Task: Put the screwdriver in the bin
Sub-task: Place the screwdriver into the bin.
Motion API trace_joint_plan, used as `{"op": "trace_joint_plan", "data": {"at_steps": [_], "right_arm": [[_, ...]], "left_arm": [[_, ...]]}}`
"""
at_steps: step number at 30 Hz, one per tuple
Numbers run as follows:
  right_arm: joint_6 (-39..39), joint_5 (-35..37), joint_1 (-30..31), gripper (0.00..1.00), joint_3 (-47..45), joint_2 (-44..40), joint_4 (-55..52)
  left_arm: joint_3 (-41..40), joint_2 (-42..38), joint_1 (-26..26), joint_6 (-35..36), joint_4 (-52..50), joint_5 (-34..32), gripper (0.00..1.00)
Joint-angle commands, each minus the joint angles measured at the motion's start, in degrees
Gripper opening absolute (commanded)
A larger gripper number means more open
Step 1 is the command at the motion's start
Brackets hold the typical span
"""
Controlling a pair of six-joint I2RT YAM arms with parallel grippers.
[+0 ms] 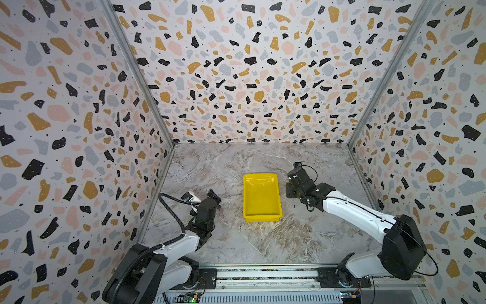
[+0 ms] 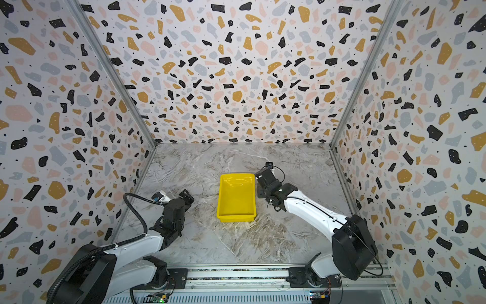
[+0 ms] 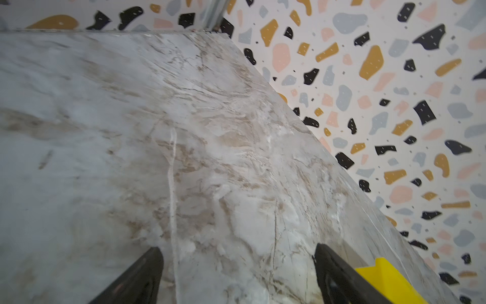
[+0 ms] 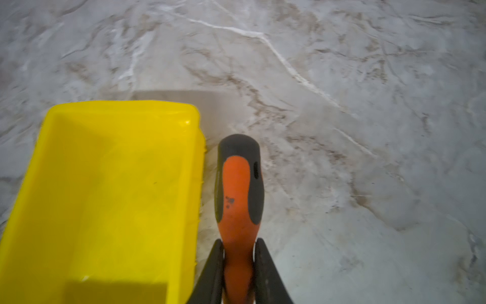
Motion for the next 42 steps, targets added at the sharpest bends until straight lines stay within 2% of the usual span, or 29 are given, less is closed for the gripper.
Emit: {"op": "trace_joint_plan", "data": {"at_steps": [1, 3, 6, 9, 17, 19, 23, 26, 36, 42], "right_arm": [[3.19, -3.20, 3.22, 0.01, 3.81, 3.43, 2.34], [3.96, -5.20, 4.82, 0.01, 4.90, 6.53, 6.44], [4.20, -3.30, 7.58, 0.01, 6.85, 9.86, 10.61], [6.12, -5.76, 7.98, 0.02, 7.50, 13.14, 14.01], [11.25, -11.39, 6.61, 0.02, 13.03, 24.42, 10.06], [12.63, -14.88, 5.10, 0.02, 12.78, 25.79, 11.02], [14.09, -20.15, 2.08, 0.02, 11.51, 26.97, 13.65], [13.55, -19.49, 1.62, 0.03, 11.45, 26.77, 13.75], [13.48, -20.75, 1.63, 0.18, 11.54, 26.60, 13.85], [12.34, -19.45, 2.10, 0.22, 11.52, 24.20, 13.15]], "left_arm": [[-0.54, -0.58, -0.06, 9.57, 9.82, 11.99, 0.91], [0.30, -0.28, -0.02, 11.04, 10.04, 14.35, 0.90], [0.32, 0.12, -0.08, 10.88, 9.01, 11.72, 0.90], [-0.16, -0.21, -0.02, 10.32, 9.16, 10.12, 0.90], [-0.35, -0.38, -0.08, 9.36, 9.54, 9.45, 0.90], [-0.32, -0.32, -0.09, 9.32, 9.55, 9.55, 0.90], [-0.51, -0.57, -0.07, 9.58, 10.18, 10.17, 0.90], [-1.26, -1.10, -0.05, 9.51, 11.34, 10.10, 0.90], [-1.04, -0.50, -0.02, 9.63, 11.68, 10.94, 0.90], [-0.48, -0.47, -0.07, 10.57, 11.20, 11.05, 0.90]]}}
